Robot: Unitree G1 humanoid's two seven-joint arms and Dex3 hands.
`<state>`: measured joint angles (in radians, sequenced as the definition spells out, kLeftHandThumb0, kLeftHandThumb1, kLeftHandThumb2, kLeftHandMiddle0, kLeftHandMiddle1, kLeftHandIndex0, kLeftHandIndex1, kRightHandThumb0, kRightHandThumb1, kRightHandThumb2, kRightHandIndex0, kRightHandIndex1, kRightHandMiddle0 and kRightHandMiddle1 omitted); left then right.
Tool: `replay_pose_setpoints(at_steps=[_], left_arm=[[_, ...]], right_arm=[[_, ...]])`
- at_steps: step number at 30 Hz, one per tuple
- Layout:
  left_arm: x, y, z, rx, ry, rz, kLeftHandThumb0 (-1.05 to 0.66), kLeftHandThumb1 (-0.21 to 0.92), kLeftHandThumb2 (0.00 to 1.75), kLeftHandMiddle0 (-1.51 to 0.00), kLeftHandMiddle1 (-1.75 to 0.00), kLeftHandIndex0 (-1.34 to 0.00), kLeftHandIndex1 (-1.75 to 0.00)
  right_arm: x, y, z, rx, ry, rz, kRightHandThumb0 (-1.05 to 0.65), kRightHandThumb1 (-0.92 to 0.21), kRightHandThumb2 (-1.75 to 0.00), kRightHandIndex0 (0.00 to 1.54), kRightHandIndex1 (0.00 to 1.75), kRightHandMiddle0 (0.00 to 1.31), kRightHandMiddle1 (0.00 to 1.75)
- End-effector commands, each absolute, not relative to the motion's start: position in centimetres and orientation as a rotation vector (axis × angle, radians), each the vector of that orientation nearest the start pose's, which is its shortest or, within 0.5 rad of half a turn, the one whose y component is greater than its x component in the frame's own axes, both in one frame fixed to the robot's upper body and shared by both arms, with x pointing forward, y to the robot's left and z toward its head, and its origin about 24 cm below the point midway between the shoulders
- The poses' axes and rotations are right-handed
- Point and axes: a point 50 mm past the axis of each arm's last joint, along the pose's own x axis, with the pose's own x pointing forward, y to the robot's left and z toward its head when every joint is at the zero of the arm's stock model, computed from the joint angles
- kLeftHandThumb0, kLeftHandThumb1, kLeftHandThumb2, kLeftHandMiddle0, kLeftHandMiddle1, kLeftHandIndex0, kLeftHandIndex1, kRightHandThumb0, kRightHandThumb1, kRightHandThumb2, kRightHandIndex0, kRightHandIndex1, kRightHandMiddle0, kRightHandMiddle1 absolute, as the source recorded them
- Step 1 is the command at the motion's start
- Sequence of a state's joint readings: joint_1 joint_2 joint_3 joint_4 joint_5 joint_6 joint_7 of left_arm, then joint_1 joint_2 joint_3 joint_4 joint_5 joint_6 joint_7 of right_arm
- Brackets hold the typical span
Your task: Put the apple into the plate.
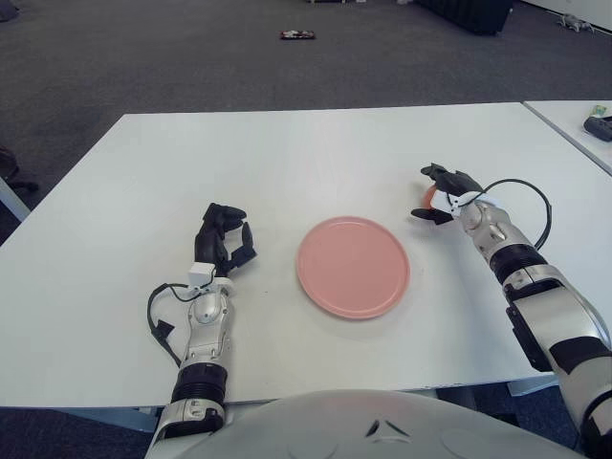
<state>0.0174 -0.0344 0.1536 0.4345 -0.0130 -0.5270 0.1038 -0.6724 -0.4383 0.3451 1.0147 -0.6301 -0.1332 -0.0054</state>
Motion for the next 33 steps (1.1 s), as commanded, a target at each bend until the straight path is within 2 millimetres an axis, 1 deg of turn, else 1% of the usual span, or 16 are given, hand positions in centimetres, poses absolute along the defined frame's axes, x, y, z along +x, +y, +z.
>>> replay_pose_setpoints(at_steps=[1,4,8,11,14,19,24,26,33], left_arm=[[21.3,18.3,-3.0,-0.036,0.013,0.278,-0.44,0.43,1.19,-0.86,-1.75,-0.52,-1.75],[21.3,18.3,-3.0,-0.045,0.007,0.275,-0.44,0.43,1.18,-0.87,-1.75,-0.52,-1.75],[21.3,18.4,-3.0,-0.048,0.002,0.275,-0.44,0.44,1.18,-0.87,-1.75,-0.51,-1.75],[21.4,18.4,-3.0,-0.049,0.001,0.276,-0.44,0.44,1.18,-0.88,-1.75,-0.51,-1.75],[21.4,18.5,-3.0,-0.049,0.002,0.281,-0.44,0.43,1.18,-0.88,-1.75,-0.52,-1.75],[21.4,18.6,-3.0,-0.051,0.006,0.288,-0.44,0.43,1.18,-0.87,-1.75,-0.52,-1.75],[21.4,18.7,-2.9,-0.053,0.006,0.292,-0.44,0.43,1.18,-0.87,-1.75,-0.52,-1.75],[21.4,18.8,-2.9,-0.054,0.007,0.293,-0.44,0.44,1.18,-0.86,-1.75,-0.51,-1.75],[21.4,18.9,-3.0,-0.056,0.018,0.302,-0.44,0.44,1.18,-0.86,-1.75,-0.51,-1.75]], right_arm=[[34.0,-22.0,1.1,-1.239,0.343,0.339,-0.84,-0.52,-0.96,0.03,1.37,0.0,1.35],[34.0,-22.4,1.2,-1.246,0.371,0.363,-0.8,-0.47,-1.02,0.06,1.45,0.0,1.45],[33.9,-23.0,1.5,-1.236,0.417,0.378,-0.73,-0.4,-1.1,0.11,1.51,0.0,1.55],[33.6,-23.3,2.0,-1.225,0.427,0.383,-0.7,-0.37,-1.14,0.13,1.54,0.0,1.6],[33.0,-23.7,2.9,-1.211,0.444,0.386,-0.71,-0.38,-1.14,0.15,1.56,0.0,1.64],[31.8,-24.0,3.7,-1.186,0.466,0.361,-0.73,-0.4,-1.12,0.17,1.58,0.0,1.7],[29.8,-24.2,5.1,-1.169,0.467,0.32,-0.74,-0.41,-1.12,0.18,1.58,0.0,1.73],[29.1,-24.2,5.5,-1.162,0.474,0.296,-0.76,-0.43,-1.1,0.18,1.55,0.0,1.72],[28.0,-24.3,5.9,-1.176,0.491,0.243,-0.81,-0.48,-1.04,0.15,1.49,0.0,1.62]])
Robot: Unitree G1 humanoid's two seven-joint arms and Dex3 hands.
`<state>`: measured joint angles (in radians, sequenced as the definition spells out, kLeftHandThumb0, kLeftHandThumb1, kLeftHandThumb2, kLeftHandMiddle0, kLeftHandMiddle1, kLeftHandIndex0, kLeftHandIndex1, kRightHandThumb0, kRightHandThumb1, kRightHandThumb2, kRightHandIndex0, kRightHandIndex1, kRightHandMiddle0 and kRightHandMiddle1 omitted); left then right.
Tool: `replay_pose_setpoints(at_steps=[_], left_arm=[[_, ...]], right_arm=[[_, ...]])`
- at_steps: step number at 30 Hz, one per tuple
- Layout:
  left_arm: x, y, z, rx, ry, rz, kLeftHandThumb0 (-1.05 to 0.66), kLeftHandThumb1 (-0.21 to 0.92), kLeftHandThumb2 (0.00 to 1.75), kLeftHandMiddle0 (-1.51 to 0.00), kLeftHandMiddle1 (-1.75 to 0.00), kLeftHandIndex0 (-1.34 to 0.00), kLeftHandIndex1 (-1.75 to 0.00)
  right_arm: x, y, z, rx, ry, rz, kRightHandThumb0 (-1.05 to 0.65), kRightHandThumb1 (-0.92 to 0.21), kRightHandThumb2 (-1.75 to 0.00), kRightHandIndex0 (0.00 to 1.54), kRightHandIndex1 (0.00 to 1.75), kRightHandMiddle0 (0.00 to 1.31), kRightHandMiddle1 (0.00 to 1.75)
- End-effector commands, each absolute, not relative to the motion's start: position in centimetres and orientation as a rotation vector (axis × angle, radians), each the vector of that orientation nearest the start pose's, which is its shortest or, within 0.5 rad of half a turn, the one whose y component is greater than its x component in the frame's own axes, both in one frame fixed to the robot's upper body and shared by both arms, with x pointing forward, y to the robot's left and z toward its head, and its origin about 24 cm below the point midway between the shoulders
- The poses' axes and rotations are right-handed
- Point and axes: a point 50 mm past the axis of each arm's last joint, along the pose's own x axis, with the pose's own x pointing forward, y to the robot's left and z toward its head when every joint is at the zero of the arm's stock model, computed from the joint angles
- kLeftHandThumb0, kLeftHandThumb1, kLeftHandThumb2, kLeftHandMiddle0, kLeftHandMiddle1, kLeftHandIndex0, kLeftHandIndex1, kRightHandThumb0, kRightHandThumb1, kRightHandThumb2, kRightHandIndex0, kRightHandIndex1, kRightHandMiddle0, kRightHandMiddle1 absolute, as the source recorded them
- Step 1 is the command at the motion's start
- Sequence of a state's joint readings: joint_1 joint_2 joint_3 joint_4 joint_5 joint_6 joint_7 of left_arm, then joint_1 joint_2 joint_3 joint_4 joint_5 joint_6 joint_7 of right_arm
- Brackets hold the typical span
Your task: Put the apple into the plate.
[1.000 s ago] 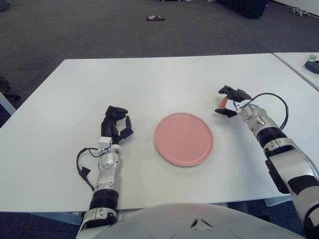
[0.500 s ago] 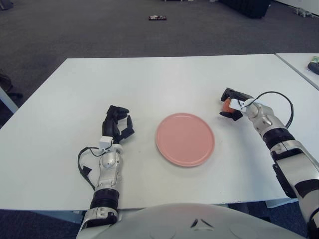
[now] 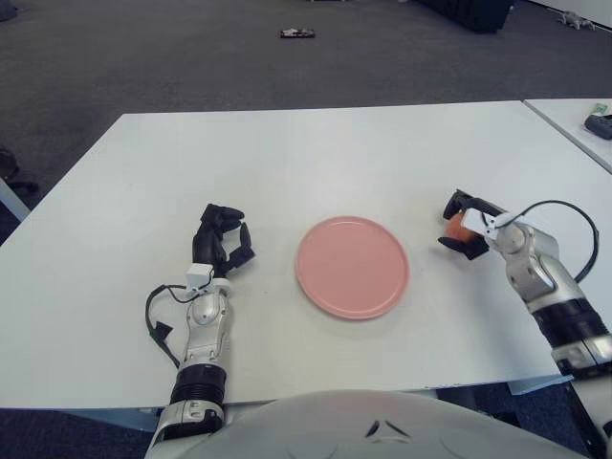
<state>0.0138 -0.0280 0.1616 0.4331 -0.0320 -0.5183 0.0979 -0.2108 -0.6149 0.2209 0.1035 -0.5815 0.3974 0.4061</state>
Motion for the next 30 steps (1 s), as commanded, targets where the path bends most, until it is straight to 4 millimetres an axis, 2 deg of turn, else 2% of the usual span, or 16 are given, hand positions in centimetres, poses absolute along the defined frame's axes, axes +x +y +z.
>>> replay_pose_setpoints(at_steps=[1,7,11,16,19,20,22,25,30], left_arm=[[21.4,18.9,-3.0,-0.054,0.018,0.302,-0.44,0.44,1.18,-0.86,-1.75,-0.51,-1.75],[21.5,18.9,-2.9,-0.051,0.016,0.297,-0.44,0.43,1.19,-0.87,-1.75,-0.52,-1.75],[21.5,18.9,-2.9,-0.048,0.018,0.298,-0.45,0.41,1.21,-0.89,-1.75,-0.54,-1.75],[21.5,18.9,-2.9,-0.057,0.02,0.298,-0.45,0.41,1.21,-0.88,-1.75,-0.53,-1.75],[21.4,19.0,-2.8,-0.056,0.02,0.3,-0.45,0.41,1.21,-0.88,-1.75,-0.53,-1.75],[21.4,19.0,-2.8,-0.054,0.02,0.301,-0.45,0.41,1.21,-0.88,-1.75,-0.53,-1.75],[21.4,19.0,-2.8,-0.052,0.02,0.305,-0.45,0.41,1.21,-0.87,-1.75,-0.53,-1.75],[21.4,19.0,-2.8,-0.05,0.019,0.312,-0.45,0.41,1.21,-0.87,-1.75,-0.53,-1.75],[21.4,19.1,-2.8,-0.044,0.019,0.321,-0.45,0.41,1.22,-0.86,-1.75,-0.54,-1.75]], right_arm=[[27.8,-24.4,5.9,-1.18,0.49,0.237,-0.81,-0.48,-1.03,0.14,1.49,0.0,1.61],[26.9,-24.4,6.3,-1.188,0.474,0.194,-0.8,-0.46,-1.03,0.12,1.5,0.0,1.61],[26.2,-24.2,6.9,-1.185,0.463,0.16,-0.76,-0.41,-1.09,0.11,1.54,0.0,1.71],[25.9,-24.0,7.4,-1.144,0.443,0.068,-0.61,-0.29,-1.21,0.13,1.64,0.11,1.74],[25.9,-23.9,7.4,-1.129,0.43,0.027,-0.57,-0.26,-1.24,0.15,1.68,0.16,1.74],[25.9,-23.9,7.4,-1.124,0.424,0.014,-0.52,-0.33,-1.21,0.2,1.71,0.28,1.75],[26.0,-23.9,7.4,-1.113,0.398,-0.03,-0.47,-0.39,-1.17,0.25,1.73,0.41,1.75],[26.0,-23.8,7.3,-1.107,0.334,-0.093,-0.16,-0.22,-1.42,0.58,1.74,0.49,1.74],[26.0,-23.3,7.5,-1.076,0.18,-0.179,-0.03,-0.02,-1.63,0.85,1.67,0.6,1.75]])
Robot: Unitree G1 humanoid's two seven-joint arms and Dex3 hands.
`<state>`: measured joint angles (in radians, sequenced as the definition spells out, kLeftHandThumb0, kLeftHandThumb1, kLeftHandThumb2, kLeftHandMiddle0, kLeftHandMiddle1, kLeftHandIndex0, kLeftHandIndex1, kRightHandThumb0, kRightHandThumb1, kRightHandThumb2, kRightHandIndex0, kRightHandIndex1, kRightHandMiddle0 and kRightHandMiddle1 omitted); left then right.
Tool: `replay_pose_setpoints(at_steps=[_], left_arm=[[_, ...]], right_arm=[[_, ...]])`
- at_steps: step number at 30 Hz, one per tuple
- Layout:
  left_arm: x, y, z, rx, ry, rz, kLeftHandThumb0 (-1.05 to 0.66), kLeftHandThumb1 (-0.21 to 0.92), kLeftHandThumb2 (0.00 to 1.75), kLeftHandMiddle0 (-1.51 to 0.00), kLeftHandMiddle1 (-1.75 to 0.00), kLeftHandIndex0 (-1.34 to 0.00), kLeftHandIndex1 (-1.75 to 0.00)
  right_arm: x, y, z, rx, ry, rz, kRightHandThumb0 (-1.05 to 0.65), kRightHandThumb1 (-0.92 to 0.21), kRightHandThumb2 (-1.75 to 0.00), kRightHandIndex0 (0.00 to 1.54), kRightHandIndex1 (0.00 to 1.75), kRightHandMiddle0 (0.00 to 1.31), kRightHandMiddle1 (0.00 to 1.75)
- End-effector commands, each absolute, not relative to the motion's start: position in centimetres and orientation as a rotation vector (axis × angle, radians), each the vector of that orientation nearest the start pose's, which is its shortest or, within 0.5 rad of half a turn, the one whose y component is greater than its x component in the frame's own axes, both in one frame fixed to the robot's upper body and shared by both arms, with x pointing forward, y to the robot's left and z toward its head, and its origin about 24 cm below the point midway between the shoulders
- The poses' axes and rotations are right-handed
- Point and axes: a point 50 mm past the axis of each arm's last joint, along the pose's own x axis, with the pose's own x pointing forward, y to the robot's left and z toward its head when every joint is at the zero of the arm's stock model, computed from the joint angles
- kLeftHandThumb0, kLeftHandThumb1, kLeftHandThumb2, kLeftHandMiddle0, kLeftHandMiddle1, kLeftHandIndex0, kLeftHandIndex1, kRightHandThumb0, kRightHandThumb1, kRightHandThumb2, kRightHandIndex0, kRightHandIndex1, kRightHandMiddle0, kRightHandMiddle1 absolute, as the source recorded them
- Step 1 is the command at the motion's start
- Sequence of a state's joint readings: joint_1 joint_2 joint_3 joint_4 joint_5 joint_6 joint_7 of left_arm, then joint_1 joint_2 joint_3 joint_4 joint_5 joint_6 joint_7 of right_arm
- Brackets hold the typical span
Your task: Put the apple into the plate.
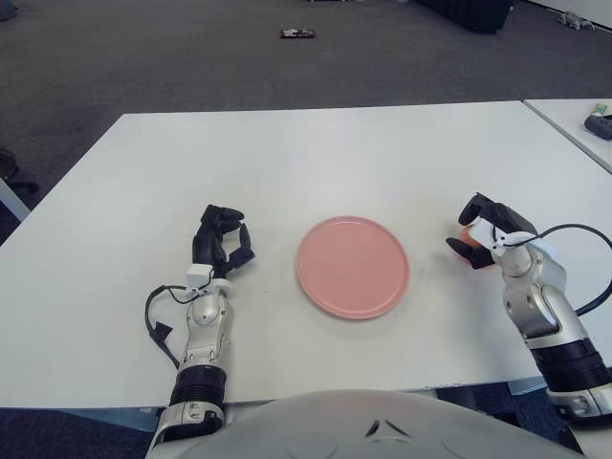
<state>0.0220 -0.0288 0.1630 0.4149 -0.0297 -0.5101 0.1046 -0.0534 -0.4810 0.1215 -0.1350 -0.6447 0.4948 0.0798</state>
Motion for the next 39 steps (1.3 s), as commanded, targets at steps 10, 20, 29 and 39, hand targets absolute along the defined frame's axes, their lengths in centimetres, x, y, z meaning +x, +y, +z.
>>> replay_pose_setpoints(at_steps=[10,20,29,39], left_arm=[[21.3,19.1,-2.8,-0.031,0.014,0.331,-0.45,0.4,1.23,-0.86,-1.75,-0.54,-1.75],[21.3,19.1,-2.9,-0.027,0.018,0.329,-0.45,0.4,1.22,-0.84,-1.75,-0.54,-1.75],[21.3,19.0,-3.0,-0.049,0.033,0.328,-0.44,0.42,1.21,-0.84,-1.75,-0.53,-1.75],[21.3,19.0,-3.0,-0.047,0.029,0.333,-0.44,0.43,1.19,-0.81,-1.75,-0.52,-1.75]], right_arm=[[26.0,-23.0,7.2,-0.902,-0.016,-0.371,0.0,0.09,-1.74,0.95,1.64,0.68,1.75],[25.6,-22.3,7.9,-0.765,-0.187,-0.454,0.0,0.08,-1.75,0.91,1.7,0.69,1.75],[25.0,-21.5,8.6,-0.657,-0.295,-0.479,0.0,0.1,-1.75,0.95,1.64,0.7,1.75],[24.5,-21.0,9.3,-0.585,-0.34,-0.46,0.0,0.1,-1.75,0.97,1.61,0.7,1.75]])
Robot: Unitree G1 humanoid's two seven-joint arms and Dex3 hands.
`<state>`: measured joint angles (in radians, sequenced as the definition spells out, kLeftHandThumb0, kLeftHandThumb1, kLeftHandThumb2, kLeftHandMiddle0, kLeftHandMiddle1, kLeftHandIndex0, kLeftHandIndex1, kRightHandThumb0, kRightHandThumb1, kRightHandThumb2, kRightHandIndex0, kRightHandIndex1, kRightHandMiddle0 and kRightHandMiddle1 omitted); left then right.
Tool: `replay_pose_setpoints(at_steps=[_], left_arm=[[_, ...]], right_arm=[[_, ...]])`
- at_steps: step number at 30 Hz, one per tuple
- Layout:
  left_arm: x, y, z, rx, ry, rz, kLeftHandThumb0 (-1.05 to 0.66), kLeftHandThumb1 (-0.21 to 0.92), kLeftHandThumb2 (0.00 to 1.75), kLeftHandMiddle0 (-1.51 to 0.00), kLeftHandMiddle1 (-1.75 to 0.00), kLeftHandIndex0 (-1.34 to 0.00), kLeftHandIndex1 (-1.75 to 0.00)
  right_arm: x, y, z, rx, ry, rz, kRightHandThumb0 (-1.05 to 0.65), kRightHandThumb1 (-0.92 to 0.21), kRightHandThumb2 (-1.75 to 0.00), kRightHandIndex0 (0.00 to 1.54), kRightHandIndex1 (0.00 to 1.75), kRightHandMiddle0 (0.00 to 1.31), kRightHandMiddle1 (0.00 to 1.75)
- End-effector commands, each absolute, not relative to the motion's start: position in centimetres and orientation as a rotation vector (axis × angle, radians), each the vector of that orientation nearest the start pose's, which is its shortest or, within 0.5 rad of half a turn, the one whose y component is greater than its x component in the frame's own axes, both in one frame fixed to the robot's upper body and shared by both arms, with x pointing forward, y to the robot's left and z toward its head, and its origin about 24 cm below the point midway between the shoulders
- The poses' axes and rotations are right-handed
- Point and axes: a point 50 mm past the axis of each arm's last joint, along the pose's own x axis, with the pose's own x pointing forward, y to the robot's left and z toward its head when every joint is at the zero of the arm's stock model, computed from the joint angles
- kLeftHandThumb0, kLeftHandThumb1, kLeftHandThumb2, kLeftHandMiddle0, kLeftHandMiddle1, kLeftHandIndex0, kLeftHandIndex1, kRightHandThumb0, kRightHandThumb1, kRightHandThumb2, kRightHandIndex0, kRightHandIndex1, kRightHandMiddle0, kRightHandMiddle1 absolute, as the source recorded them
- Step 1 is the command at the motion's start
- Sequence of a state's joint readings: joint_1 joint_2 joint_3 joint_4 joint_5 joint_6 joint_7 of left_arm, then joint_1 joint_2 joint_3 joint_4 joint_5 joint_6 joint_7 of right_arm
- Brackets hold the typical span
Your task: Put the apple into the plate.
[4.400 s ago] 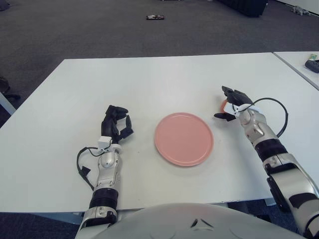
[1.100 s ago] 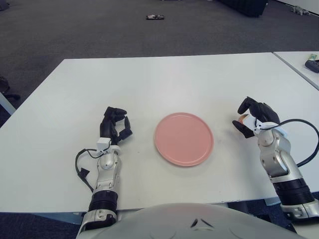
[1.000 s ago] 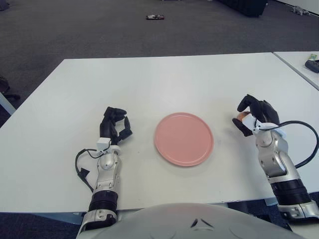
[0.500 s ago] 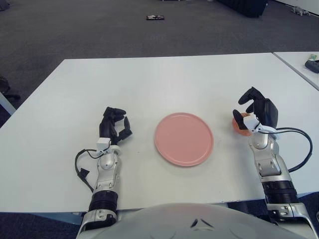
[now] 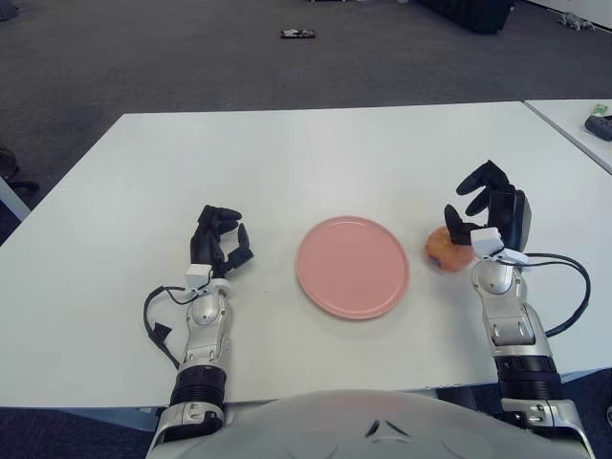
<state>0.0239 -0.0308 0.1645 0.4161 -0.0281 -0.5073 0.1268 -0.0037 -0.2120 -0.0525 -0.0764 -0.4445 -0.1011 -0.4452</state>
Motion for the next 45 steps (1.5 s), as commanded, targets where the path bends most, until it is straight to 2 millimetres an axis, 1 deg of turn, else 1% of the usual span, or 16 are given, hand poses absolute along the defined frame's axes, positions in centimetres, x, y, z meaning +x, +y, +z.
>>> replay_pose_setpoints(at_steps=[1,8,10,13,14,16,18,21,22,23,25,26,27,30,37,45], left_arm=[[21.3,19.0,-3.0,-0.045,0.029,0.332,-0.44,0.43,1.19,-0.82,-1.75,-0.52,-1.75],[21.3,19.0,-3.0,-0.036,0.028,0.329,-0.44,0.43,1.19,-0.82,-1.75,-0.52,-1.75],[21.2,19.0,-3.0,-0.031,0.032,0.329,-0.44,0.43,1.19,-0.82,-1.75,-0.52,-1.75],[21.2,19.0,-3.0,-0.025,0.034,0.328,-0.44,0.43,1.2,-0.82,-1.75,-0.52,-1.75],[21.2,19.0,-3.0,-0.025,0.034,0.328,-0.44,0.42,1.2,-0.82,-1.75,-0.52,-1.75],[21.1,19.0,-3.0,-0.027,0.035,0.328,-0.44,0.42,1.2,-0.82,-1.75,-0.52,-1.75],[21.1,19.1,-3.1,-0.031,0.036,0.327,-0.44,0.42,1.2,-0.82,-1.75,-0.52,-1.75],[21.1,19.1,-3.1,-0.04,0.033,0.326,-0.44,0.42,1.2,-0.83,-1.75,-0.52,-1.75],[21.1,19.0,-3.1,-0.044,0.031,0.325,-0.44,0.42,1.2,-0.83,-1.75,-0.52,-1.75],[21.1,19.0,-3.1,-0.046,0.03,0.324,-0.44,0.42,1.2,-0.83,-1.75,-0.52,-1.75],[21.1,18.9,-3.0,-0.054,0.027,0.322,-0.44,0.42,1.2,-0.84,-1.75,-0.52,-1.75],[21.1,18.9,-3.0,-0.056,0.026,0.321,-0.44,0.42,1.2,-0.84,-1.75,-0.52,-1.75],[21.1,18.9,-3.0,-0.058,0.026,0.321,-0.44,0.42,1.2,-0.84,-1.75,-0.52,-1.75],[21.1,18.9,-3.0,-0.059,0.026,0.321,-0.44,0.42,1.2,-0.85,-1.75,-0.53,-1.75],[21.2,18.8,-3.0,-0.042,0.036,0.321,-0.45,0.41,1.21,-0.86,-1.75,-0.53,-1.75],[21.1,18.8,-3.0,-0.037,0.04,0.325,-0.45,0.41,1.21,-0.85,-1.75,-0.53,-1.75]], right_arm=[[24.5,-21.0,9.3,-0.583,-0.342,-0.46,0.0,0.11,-1.75,0.98,1.6,0.7,1.75],[24.4,-20.6,10.3,-0.601,-0.411,-0.479,0.0,0.11,-1.74,0.98,1.57,0.71,1.75],[24.3,-20.4,10.9,-0.61,-0.435,-0.478,0.0,0.09,-1.74,0.95,1.65,0.69,1.74],[24.1,-20.7,10.9,-0.633,-0.422,-0.462,-0.01,-0.12,-1.5,0.78,1.72,0.59,1.62],[23.8,-21.0,10.8,-0.656,-0.4,-0.446,-0.01,-0.28,-1.3,0.65,1.73,0.5,1.6],[23.2,-21.6,10.9,-0.704,-0.359,-0.417,-0.24,-0.26,-1.26,0.33,1.7,0.26,1.58],[22.5,-22.0,11.1,-0.755,-0.313,-0.382,-0.39,-0.24,-1.24,0.17,1.49,0.13,1.43],[21.7,-22.1,11.5,-0.8,-0.258,-0.331,-0.55,-0.28,-1.13,0.04,0.76,0.03,0.96],[21.4,-22.1,11.8,-0.815,-0.241,-0.315,-0.56,-0.29,-1.12,0.03,0.67,0.03,0.91],[21.3,-22.0,12.1,-0.824,-0.228,-0.304,-0.6,-0.31,-1.1,0.02,0.45,0.02,0.74],[21.0,-21.9,12.6,-0.869,-0.164,-0.265,-0.65,-0.33,-1.07,0.01,0.25,0.01,0.54],[21.0,-21.8,12.7,-0.884,-0.136,-0.253,-0.68,-0.34,-1.05,0.01,0.16,0.0,0.35],[21.0,-21.8,12.8,-0.902,-0.104,-0.242,-0.71,-0.34,-1.03,0.0,0.1,0.0,0.22],[20.9,-21.7,13.0,-0.928,-0.054,-0.232,-0.76,-0.36,-0.97,0.0,0.03,0.0,0.07],[20.8,-21.6,13.0,-0.996,0.077,-0.177,-0.82,-0.38,-0.87,0.0,0.0,0.0,0.0],[20.9,-21.1,12.6,-1.035,0.181,-0.127,-0.8,-0.33,-0.9,0.0,0.0,0.0,0.0]])
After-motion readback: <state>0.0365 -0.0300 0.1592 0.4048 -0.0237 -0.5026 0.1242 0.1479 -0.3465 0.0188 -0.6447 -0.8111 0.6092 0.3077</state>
